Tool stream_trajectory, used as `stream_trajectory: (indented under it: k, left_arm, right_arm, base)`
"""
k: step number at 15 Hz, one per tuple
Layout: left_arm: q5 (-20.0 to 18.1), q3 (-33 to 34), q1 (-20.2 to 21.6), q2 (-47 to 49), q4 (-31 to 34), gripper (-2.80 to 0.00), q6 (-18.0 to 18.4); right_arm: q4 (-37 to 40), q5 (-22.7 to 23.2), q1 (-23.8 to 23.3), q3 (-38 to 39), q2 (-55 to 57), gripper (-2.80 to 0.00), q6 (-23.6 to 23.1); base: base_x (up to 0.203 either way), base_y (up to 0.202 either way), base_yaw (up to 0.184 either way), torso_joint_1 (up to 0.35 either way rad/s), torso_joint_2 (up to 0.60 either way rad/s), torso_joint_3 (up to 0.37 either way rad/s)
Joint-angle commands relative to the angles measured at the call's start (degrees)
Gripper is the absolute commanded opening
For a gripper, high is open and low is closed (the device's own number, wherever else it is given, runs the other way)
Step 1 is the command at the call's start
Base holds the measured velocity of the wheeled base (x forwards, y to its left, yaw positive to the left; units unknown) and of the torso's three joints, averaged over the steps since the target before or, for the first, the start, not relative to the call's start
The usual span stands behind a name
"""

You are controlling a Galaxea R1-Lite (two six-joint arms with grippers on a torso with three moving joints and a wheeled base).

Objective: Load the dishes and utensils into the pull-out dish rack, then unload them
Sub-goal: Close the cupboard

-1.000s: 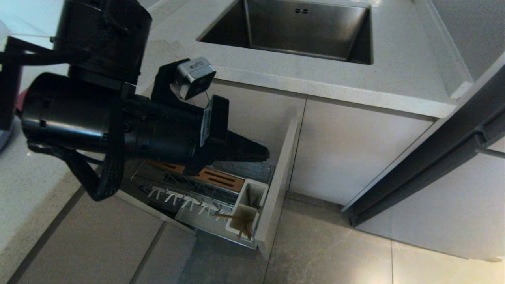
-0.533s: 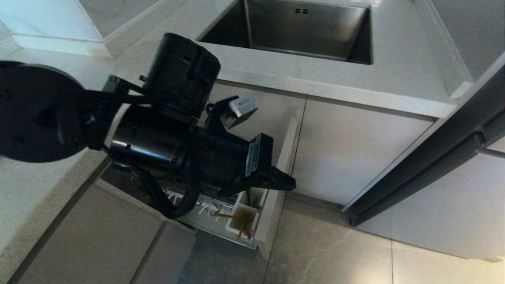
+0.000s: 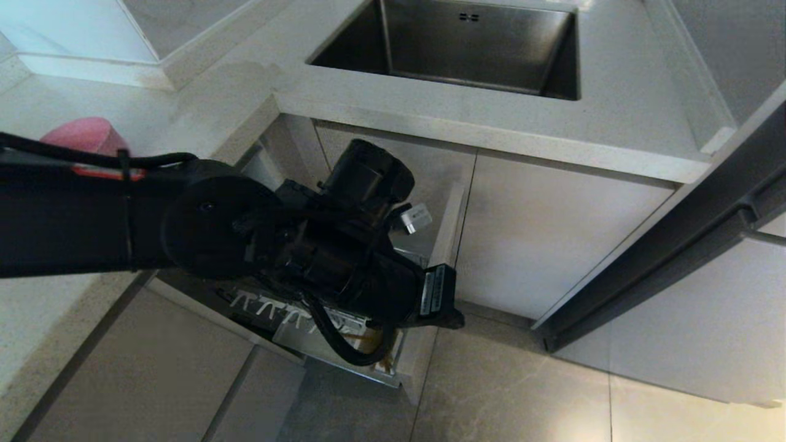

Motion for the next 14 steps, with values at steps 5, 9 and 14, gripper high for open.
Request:
stream_trajectory:
  k: [5,9,14]
  left_arm:
    - [8.2,0.3,0.1,1.9,0.3,0.00,0.8]
    - [16.1,0.3,0.1,1.6,0.3,0.00,3.1]
    - [23.9,0.4,0.3,0.2,0.3,0.00,5.4]
  right_arm:
    - [0.0,0.0,0.0,0.0,0.0,-2.80,0.0]
    - [0.0,0.0,0.0,0.0,0.0,-2.80,-0.1]
    - [0.0,0.0,0.0,0.0,0.0,-2.80,0.0]
  base:
    - [0.000,0.000,0.000,0.000,0.00,0.000]
    - [0.000,0.000,0.000,0.000,0.00,0.000]
    - [0.000,0.000,0.000,0.000,0.00,0.000]
